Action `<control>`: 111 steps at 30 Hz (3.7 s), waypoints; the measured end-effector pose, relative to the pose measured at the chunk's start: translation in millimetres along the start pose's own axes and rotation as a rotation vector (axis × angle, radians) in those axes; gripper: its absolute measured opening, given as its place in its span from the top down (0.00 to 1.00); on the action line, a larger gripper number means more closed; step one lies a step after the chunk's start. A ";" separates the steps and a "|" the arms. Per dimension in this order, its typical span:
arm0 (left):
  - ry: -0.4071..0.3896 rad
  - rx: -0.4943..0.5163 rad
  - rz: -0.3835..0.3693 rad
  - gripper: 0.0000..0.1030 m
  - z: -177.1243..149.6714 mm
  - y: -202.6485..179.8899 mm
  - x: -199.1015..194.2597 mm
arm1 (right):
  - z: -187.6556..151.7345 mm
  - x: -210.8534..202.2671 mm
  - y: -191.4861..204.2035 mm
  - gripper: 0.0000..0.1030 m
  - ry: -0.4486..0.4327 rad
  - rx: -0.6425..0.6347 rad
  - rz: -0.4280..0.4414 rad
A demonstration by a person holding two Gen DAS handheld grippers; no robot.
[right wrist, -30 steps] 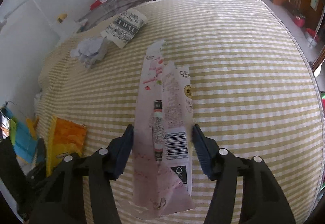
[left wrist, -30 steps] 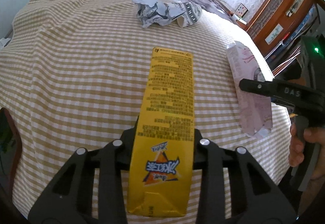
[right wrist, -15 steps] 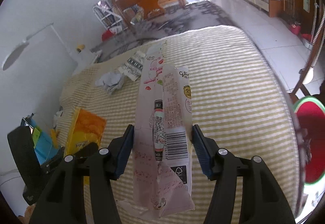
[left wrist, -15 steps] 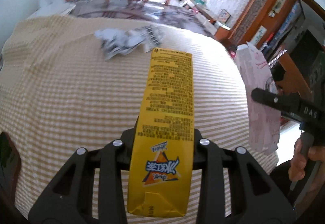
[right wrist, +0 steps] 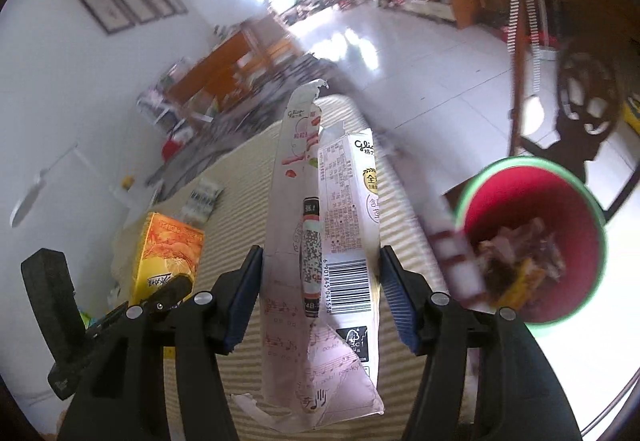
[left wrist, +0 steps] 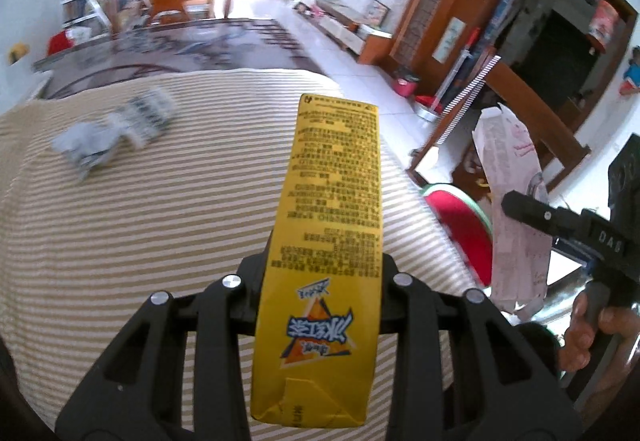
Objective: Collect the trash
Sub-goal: 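Carry box and bag to the red bucket and open both tools, then return to the bed and grasp the crumpled grey paper with the left tool, then grasp the printed paper cup with the right tool while the left tool holds the paper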
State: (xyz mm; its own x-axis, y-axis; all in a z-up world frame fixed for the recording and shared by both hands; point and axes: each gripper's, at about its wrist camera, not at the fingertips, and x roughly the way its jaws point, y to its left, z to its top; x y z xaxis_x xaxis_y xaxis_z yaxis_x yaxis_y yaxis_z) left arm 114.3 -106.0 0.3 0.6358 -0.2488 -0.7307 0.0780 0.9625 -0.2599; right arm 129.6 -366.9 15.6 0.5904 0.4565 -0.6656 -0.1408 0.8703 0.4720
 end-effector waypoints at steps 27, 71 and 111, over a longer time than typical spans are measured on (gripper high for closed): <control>0.117 0.166 -0.336 0.24 46.3 -135.9 104.2 | 18.6 -44.8 -152.9 0.25 -0.151 0.353 -0.240; -0.058 -0.463 0.203 0.65 -83.2 198.6 -41.5 | 25.5 235.2 255.6 0.13 0.167 -0.735 0.044; -0.008 -0.542 0.176 0.33 -94.7 210.4 -31.6 | -56.7 133.2 133.1 0.14 0.225 -0.361 -0.060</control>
State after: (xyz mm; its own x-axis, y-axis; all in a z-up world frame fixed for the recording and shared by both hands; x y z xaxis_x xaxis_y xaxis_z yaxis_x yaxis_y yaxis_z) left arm 37.9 94.1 -91.2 0.6099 -0.0868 -0.7877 -0.4336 0.7955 -0.4234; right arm 144.5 -179.8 -43.0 0.4239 0.3974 -0.8139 -0.4043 0.8871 0.2225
